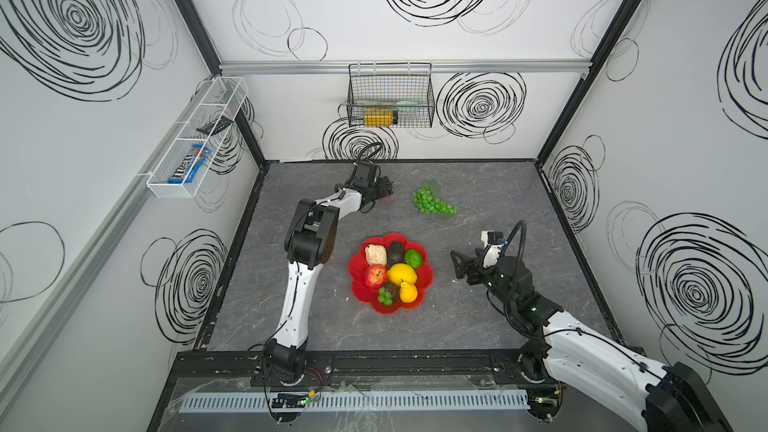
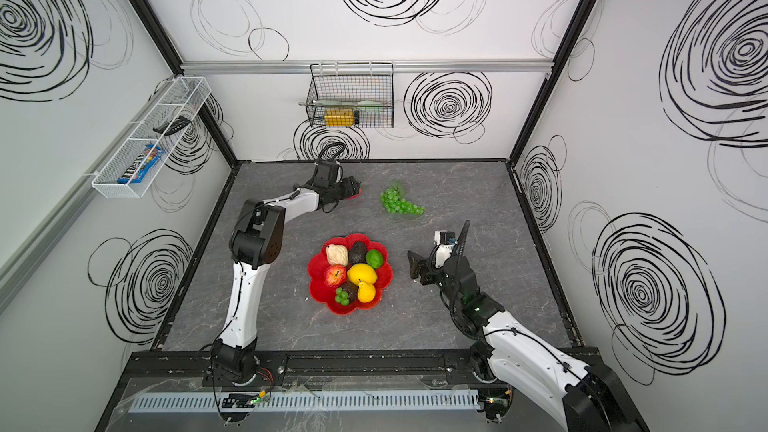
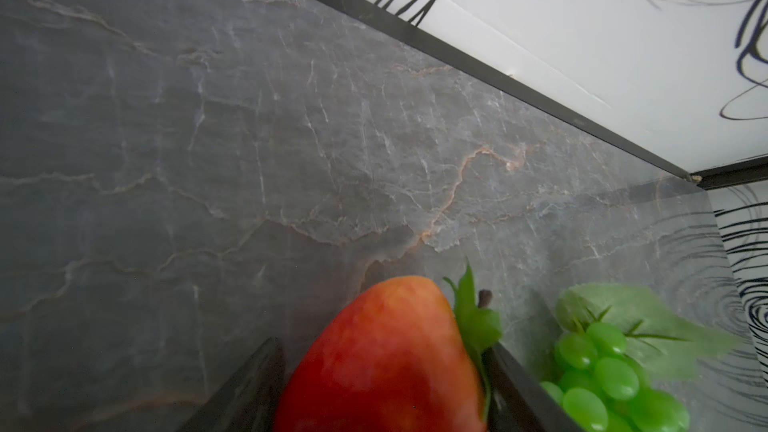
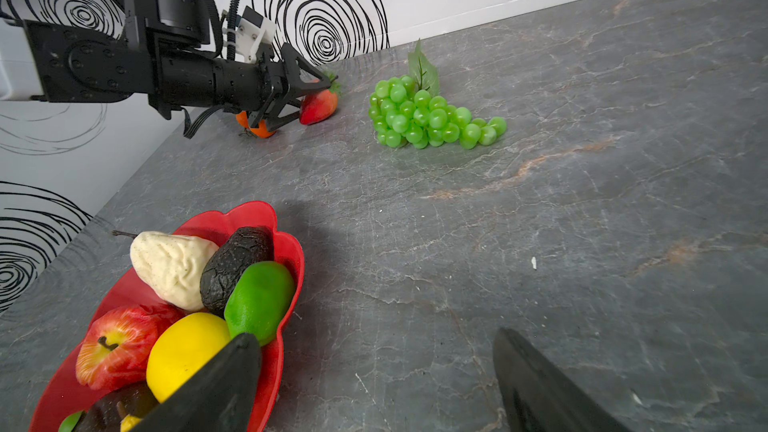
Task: Place and organize the fake fruits in the fruit bowl
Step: 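Carry the strawberry toward the bowl with left while right approaches, then close the right gripper on the strawberry's green leaves beside the left gripper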
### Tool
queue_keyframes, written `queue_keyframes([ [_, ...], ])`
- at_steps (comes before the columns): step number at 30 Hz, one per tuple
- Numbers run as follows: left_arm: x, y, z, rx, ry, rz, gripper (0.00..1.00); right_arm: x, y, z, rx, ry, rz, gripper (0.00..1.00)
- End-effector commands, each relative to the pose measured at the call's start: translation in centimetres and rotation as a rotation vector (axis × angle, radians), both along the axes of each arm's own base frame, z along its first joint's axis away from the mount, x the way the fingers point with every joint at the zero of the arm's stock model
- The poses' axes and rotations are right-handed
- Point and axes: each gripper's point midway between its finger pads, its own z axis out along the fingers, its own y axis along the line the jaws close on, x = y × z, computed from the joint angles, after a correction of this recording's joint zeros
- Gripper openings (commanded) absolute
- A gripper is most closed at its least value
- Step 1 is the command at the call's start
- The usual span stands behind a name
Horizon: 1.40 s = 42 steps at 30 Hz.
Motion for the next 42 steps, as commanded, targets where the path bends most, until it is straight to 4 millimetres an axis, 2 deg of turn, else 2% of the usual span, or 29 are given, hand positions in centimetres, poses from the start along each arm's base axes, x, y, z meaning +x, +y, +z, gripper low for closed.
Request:
queue_keyframes([
  [1,0.0,-1.4,7.0,-0.093,-0.17,-0.041,0.74,0.2,0.1,0.7,0.025,-0.021,-0.004,0.92],
  [5,-3.5,-1.5,10.9,-0.132,-0.243,-0.087,0.73,0.4,0.4,1.6,0.043,-0.003,0.004,0.91],
  [10,-9.9,-2.1,14.3,-0.153,-0.315,-0.166,0.73,0.4,2.1,4.4,0.091,0.021,0.072,0.89],
  [14,-15.7,-2.7,15.8,-0.173,-0.359,-0.219,0.73,-0.1,4.0,6.5,0.136,0.048,0.165,0.87],
  [18,-21.6,-4.1,16.5,-0.192,-0.414,-0.287,0.73,-0.9,5.8,9.0,0.181,0.052,0.273,0.83],
  [24,-28.2,-6.1,17.6,-0.258,-0.525,-0.379,0.73,-3.2,8.6,12.6,0.206,0.006,0.412,0.74],
  [29,-31.1,-6.7,17.2,-0.293,-0.542,-0.414,0.73,-5.0,11.1,13.6,0.161,-0.001,0.47,0.6],
  [33,-32.4,-6.8,16.4,-0.323,-0.526,-0.435,0.73,-6.1,12.6,13.0,0.133,-0.008,0.507,0.49],
  [37,-33.6,-6.7,15.7,-0.358,-0.513,-0.449,0.73,-5.9,13.4,11.4,0.072,0.029,0.488,0.39],
  [42,-34.6,-6.6,15.1,-0.375,-0.509,-0.466,0.73,-5.0,13.3,10.1,0.02,0.062,0.423,0.36],
])
